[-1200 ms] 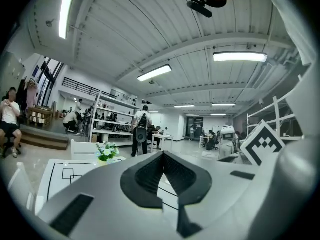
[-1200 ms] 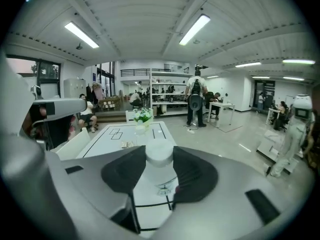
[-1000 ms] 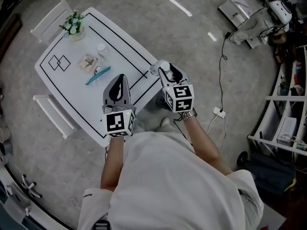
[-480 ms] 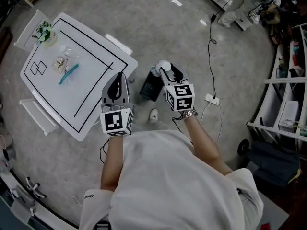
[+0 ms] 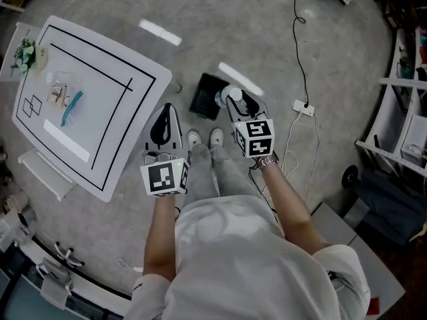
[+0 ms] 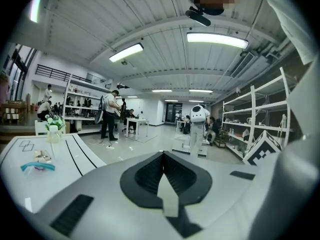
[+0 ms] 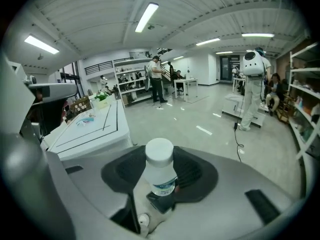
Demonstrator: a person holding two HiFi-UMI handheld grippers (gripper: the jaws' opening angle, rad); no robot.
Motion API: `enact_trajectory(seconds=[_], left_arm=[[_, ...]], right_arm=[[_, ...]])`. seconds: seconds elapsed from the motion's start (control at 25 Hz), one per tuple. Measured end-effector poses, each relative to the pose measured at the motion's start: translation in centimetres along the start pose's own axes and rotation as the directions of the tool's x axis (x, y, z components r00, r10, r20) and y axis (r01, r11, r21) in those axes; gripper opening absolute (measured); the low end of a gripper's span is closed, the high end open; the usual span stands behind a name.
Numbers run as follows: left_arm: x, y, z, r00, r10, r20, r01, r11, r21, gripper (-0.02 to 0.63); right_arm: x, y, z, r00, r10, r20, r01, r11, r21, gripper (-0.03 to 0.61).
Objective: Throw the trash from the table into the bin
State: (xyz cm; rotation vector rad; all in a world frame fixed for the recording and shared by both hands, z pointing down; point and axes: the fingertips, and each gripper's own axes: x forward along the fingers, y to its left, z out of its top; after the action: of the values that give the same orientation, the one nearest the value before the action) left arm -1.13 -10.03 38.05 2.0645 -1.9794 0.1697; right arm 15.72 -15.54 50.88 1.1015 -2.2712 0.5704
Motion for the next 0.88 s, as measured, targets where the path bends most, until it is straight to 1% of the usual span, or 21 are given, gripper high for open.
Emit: enact_trajectory(seconds=[0.12, 0.24, 0.4, 0.48, 0.6, 0.72, 0.88], left_arm=[[2.5, -0.5, -5.2, 0.997, -0.05, -0.064, 0.051, 0.999, 0.005, 0.005], [4.9, -0.7, -10.8, 0.99, -0.091, -0.111, 0.092, 0.996, 0.004, 0.005], [7.5, -0.7, -18.9, 0.979, -0.105, -0.176, 0.099, 0.994, -0.042, 0.005], [8.5, -0.8, -22.3, 0.971, -0.119, -0.206, 0.11, 0.992, -0.058, 0.005], [9.8, -1.2, -26.0, 0.963, -0.145, -0.229, 0.137, 0.989, -0.05, 0.005], [10.3, -1.2, -29.2, 0.956, -0.145, -0.255, 0.135, 0.989, -0.056, 0.005], [10.2, -1.4, -32.2, 0.946, -0.151, -0.287, 0.141, 0.988, -0.056, 0.005]], right_arm=[[3.0, -0.8, -4.1, 0.999, -0.032, -0.033, 0.034, 0.998, 0.057, 0.176], [6.7, -0.9, -8.7, 0.997, -0.039, -0.065, 0.044, 0.997, 0.07, 0.176], [11.9, -1.1, -14.9, 0.994, -0.044, -0.097, 0.05, 0.997, 0.054, 0.176], [14.1, -1.4, -17.6, 0.992, -0.048, -0.119, 0.057, 0.996, 0.072, 0.176], [16.8, -2.4, -20.9, 0.988, -0.058, -0.141, 0.072, 0.992, 0.102, 0.176], [18.7, -3.2, -23.7, 0.986, -0.06, -0.158, 0.079, 0.99, 0.116, 0.176], [20.5, -3.4, -26.9, 0.981, -0.041, -0.19, 0.065, 0.99, 0.123, 0.176]])
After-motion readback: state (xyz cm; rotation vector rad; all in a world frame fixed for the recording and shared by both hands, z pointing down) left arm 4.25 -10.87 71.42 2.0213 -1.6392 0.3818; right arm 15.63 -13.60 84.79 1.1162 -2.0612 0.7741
